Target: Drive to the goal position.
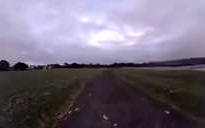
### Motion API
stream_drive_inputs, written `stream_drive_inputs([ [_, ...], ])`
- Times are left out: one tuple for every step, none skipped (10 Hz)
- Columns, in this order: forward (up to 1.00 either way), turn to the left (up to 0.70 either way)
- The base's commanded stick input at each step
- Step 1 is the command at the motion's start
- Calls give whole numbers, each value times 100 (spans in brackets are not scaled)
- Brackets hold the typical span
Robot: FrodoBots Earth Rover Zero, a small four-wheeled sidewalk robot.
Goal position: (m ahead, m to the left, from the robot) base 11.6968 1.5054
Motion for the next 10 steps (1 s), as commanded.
stream_drive_inputs([
  [50,0],
  [50,0],
  [50,0],
  [50,0],
  [50,0],
  [50,0],
  [50,0],
  [50,0],
  [50,0],
  [50,0],
])
